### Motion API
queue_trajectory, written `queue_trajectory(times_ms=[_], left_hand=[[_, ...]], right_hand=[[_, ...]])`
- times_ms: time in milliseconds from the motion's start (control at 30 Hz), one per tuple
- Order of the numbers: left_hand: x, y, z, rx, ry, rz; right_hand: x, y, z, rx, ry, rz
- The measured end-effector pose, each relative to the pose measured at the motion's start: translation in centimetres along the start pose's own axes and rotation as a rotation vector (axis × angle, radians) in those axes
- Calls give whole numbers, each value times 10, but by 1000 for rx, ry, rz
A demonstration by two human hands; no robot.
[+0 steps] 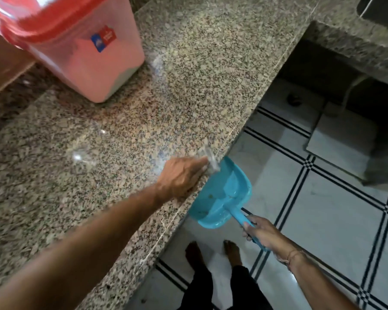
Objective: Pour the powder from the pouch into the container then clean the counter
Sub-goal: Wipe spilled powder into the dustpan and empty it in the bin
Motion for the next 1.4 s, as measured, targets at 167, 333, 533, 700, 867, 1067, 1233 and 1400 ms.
queue_trajectory(times_ms=[167,333,533,700,867,1067,1233,1400], left_hand=[[0,-80,-8,-89,-53,-9],[-63,-94,-68,-483,-99,375],[-41,-110,-93,-772,56,279],[-21,-93,-10,-622,-27,221],[-25,-224,-48,-1091,-91,460],[15,-335,-39,-1444,144,371],[25,-266,-9,-1403,38,428],[10,-195,-7,-1249,-115,481]], right_hand=[[3,-3,-20,-56,-4,-70],[-10,9,-21,-81,-88,-166],[-34,23,-1,-64,-179,-258],[-37,25,-1,-45,-226,-321],[-21,31,-12,-48,-276,-394],[-4,33,-4,4,-294,-463],[2,31,3,33,-331,-503],[11,24,-2,-40,-417,-541]])
Point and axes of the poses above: each hand's wrist, its own y-axis towards the middle knuckle, its own x-axis out of the palm, z = x × y, the point moved 10 cm from there along y, towards the middle knuckle, and after that the axes turned 4 degrees about -z, right-handed, at the moved point
